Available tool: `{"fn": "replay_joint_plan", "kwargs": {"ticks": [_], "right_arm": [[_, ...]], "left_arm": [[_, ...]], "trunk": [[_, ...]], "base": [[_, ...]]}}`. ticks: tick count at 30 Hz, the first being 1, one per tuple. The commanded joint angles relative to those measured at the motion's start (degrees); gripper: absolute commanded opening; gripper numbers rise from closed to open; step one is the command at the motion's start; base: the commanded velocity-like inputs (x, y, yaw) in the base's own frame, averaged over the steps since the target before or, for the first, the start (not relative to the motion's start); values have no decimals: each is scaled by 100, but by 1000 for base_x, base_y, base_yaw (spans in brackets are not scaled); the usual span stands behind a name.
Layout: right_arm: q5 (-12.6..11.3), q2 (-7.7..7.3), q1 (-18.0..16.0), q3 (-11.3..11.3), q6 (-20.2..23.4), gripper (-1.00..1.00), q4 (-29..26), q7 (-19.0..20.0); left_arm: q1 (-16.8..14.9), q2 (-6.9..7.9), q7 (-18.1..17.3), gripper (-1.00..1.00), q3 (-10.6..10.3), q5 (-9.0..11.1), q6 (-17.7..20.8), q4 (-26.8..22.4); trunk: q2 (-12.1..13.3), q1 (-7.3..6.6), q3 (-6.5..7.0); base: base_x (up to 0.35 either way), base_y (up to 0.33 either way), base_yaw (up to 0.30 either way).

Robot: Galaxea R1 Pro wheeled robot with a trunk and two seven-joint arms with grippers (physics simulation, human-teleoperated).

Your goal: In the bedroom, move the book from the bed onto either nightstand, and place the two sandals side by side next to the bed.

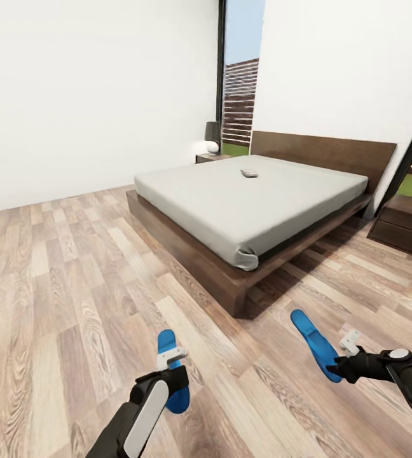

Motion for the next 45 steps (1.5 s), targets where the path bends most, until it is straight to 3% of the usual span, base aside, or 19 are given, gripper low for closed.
{"fn": "replay_joint_plan", "kwargs": {"ticks": [1,9,11,12,18,27,39,41,42,45], "right_arm": [[17,33,-3,-25,51,-100,-8,58],[9,81,-3,-28,77,-100,-83,85],[7,83,-3,-33,90,-100,-93,86],[0,86,-3,-49,115,-100,-187,83],[-14,97,-3,-58,162,-100,-283,84],[-34,104,-3,-60,280,-100,-310,68],[-48,105,-5,-58,365,-100,-323,72],[-56,105,-9,-59,471,-100,-354,69],[-81,108,-16,-66,828,-100,-574,88],[-105,171,-13,-72,1136,-100,-892,103]], "left_arm": [[-3,-4,61,-100,-40,47,8,-5],[-8,-45,59,-100,-92,85,-52,83],[-9,-45,61,-100,-99,200,-98,116],[-7,-24,66,-100,-108,480,-195,163],[-8,-9,68,-100,-112,625,-247,216],[-5,0,65,-100,-114,663,-260,233],[-8,-10,60,-100,-120,670,-271,244],[-9,-16,56,-100,-121,672,-279,262],[-15,-37,53,-100,-121,678,-283,308],[-29,-48,46,-100,-121,693,-281,359]], "trunk": [[-2,0,-6],[-2,0,-6],[-2,0,-6],[-2,0,-6],[-2,0,-6],[-2,0,-6],[-2,0,-5],[-2,0,-4],[-2,0,-3],[-2,0,3]], "base": [[95,-299,-257],[101,-310,-137],[108,-315,-32],[203,-264,-9],[249,-229,-4],[247,-168,-1],[50,-30,-9],[6,-4,-118],[2,-1,-206],[1,-1,-223]]}}
